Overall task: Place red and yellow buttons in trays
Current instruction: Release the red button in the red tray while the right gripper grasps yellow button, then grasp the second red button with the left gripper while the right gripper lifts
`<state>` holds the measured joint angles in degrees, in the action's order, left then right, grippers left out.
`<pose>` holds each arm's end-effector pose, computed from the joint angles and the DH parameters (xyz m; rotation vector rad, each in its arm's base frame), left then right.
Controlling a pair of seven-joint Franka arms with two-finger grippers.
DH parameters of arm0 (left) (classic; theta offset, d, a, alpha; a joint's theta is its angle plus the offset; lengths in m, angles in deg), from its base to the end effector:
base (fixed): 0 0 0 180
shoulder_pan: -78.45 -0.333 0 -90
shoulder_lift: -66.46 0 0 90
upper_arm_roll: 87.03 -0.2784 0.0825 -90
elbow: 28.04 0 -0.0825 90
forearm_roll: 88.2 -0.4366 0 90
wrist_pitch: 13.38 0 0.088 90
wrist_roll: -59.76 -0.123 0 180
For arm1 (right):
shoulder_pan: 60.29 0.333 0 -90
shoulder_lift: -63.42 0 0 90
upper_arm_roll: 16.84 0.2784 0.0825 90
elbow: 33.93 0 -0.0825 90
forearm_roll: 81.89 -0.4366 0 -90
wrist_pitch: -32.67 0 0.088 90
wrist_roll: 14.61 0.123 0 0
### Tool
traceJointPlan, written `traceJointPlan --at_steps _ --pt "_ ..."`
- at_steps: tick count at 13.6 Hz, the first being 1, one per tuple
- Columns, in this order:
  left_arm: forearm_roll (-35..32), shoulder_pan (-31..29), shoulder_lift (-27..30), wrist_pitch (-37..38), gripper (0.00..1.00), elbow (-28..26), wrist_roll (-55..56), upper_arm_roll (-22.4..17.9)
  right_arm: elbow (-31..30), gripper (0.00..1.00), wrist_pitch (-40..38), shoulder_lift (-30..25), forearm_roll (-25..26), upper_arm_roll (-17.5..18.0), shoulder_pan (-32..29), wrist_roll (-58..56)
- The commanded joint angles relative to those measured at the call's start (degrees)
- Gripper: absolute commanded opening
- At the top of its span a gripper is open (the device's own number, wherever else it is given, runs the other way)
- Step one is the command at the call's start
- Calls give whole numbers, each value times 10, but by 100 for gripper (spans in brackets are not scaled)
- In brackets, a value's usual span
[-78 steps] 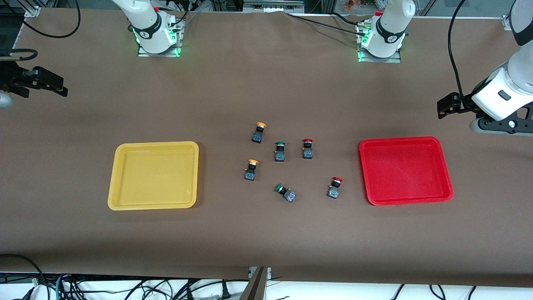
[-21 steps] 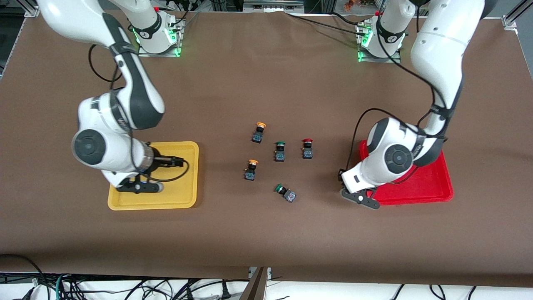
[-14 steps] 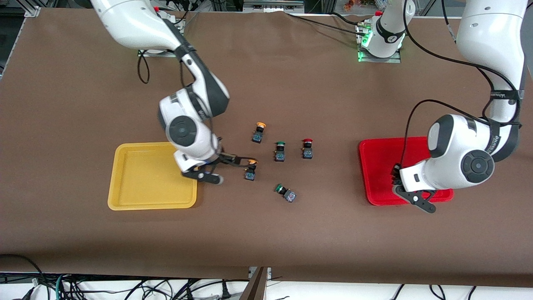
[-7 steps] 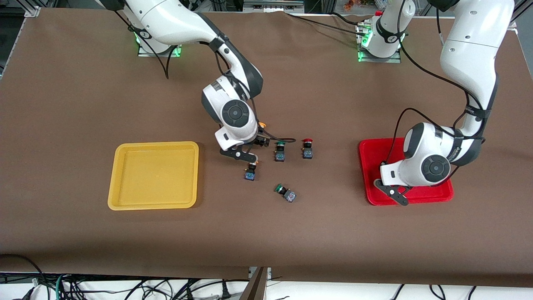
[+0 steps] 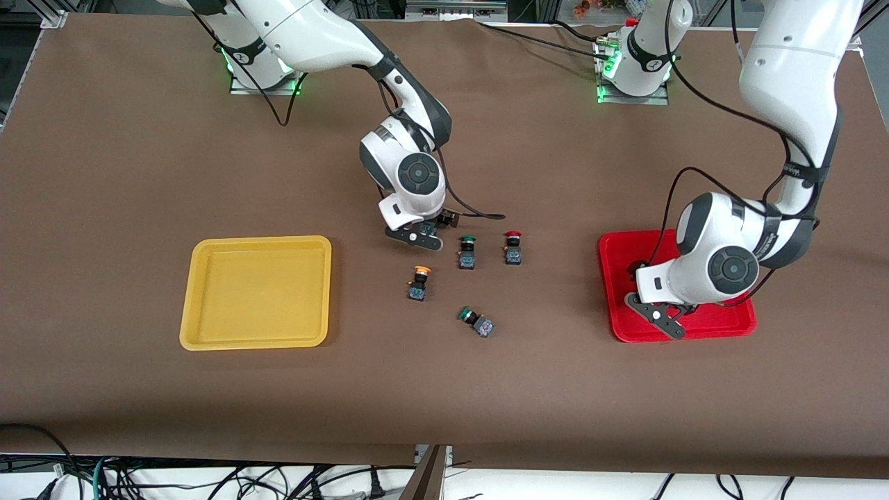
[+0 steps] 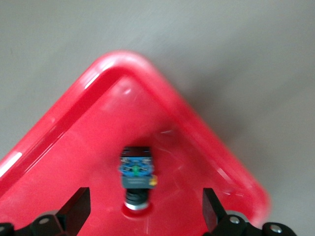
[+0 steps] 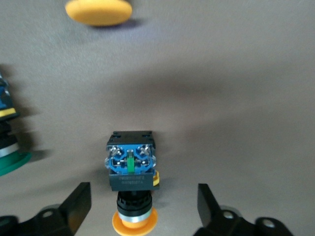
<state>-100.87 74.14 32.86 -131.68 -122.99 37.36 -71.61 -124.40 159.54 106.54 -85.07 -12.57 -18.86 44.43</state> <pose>0.6751 -0.1095 0.1871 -2.9373 1.0285 0.2422 0.4869 0.4989 0.1075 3.0677 -0.4415 -0.2259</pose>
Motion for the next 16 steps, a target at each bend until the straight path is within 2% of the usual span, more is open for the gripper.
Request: traceJointPlan --at_steps 1,2,3,5,8,11,13,16 --pt "-4 5 28 25 100 -11 118 70 -17 28 29 -1 2 -7 5 13" --pt "-5 14 20 19 100 -11 192 93 -16 5 29 -2 2 -8 4 13" --pt "-5 37 10 12 100 -9 259 100 -15 0 29 -4 2 -9 2 12" --pt "-3 70 -21 -36 100 -10 350 100 -12 0 25 -16 4 -20 -3 4" --pt "-3 105 -47 -71 100 -12 487 100 -11 0 -6 -49 4 -68 -6 -56" --pt "-4 120 -72 -114 100 -20 521 99 -11 0 -64 -80 1 -123 -15 -148" --pt "-4 123 -75 -116 100 -24 549 100 -11 0 -92 -83 -5 -172 -30 -258" --pt "-4 127 -77 -116 100 -42 557 99 -12 0 -95 -79 -8 -182 -109 -394"
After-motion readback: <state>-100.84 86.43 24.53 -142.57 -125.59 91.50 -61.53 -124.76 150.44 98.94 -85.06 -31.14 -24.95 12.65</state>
